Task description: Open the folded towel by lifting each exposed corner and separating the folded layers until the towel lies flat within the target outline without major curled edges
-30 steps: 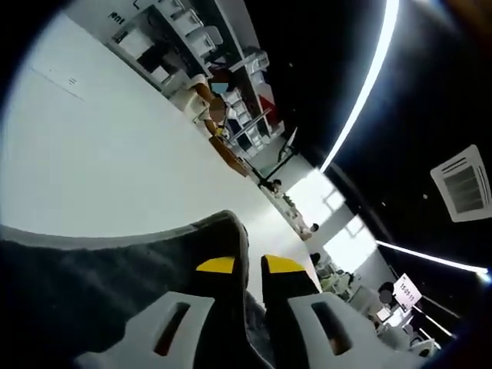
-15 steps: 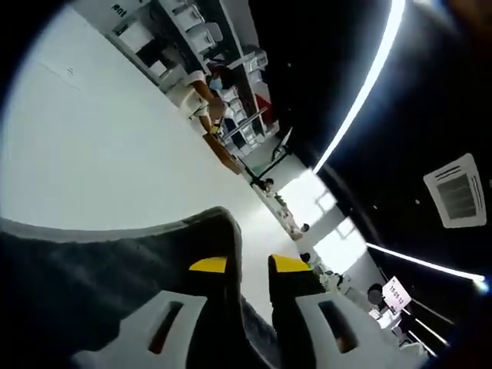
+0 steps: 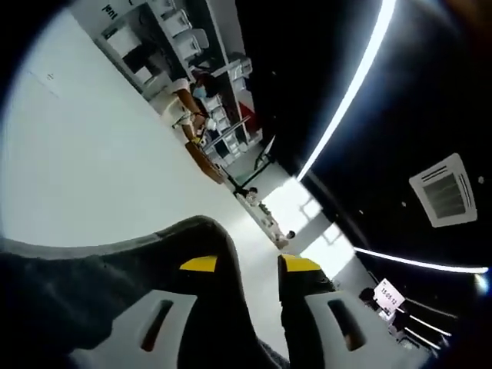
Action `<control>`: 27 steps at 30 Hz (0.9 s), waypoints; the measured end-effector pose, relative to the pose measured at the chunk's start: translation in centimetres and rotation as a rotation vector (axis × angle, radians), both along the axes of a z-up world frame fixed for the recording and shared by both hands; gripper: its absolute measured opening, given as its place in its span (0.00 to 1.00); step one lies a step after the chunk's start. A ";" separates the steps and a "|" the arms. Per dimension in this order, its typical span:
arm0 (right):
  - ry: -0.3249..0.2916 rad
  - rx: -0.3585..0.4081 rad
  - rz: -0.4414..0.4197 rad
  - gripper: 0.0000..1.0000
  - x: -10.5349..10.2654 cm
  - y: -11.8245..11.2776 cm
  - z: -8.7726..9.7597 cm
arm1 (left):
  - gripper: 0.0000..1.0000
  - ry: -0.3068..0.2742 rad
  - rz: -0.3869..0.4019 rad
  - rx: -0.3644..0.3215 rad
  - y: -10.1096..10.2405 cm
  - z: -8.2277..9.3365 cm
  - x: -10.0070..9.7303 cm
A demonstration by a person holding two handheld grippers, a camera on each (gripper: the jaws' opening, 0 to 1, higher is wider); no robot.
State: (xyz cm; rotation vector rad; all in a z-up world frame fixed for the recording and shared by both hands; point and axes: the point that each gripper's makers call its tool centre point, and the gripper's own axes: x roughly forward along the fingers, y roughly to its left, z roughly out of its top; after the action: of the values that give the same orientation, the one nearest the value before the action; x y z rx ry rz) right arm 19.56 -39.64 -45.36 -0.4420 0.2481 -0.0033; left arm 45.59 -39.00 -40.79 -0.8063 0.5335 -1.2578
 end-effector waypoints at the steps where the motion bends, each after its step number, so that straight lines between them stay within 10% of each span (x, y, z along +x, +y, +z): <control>1: -0.001 0.001 -0.009 0.00 -0.1 -0.2 -0.1 | 0.27 -0.006 0.001 -0.001 -0.1 0.1 -0.1; 27: 0.014 -0.034 -0.136 0.09 -0.9 -2.5 -0.3 | 0.60 -0.223 -0.020 0.022 -2.4 1.2 -2.6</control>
State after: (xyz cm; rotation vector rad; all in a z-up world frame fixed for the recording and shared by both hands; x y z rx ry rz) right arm 18.68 -42.17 -45.63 -0.4589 0.2916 -0.1375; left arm 42.99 -41.40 -39.56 -0.6336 0.3751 -1.3386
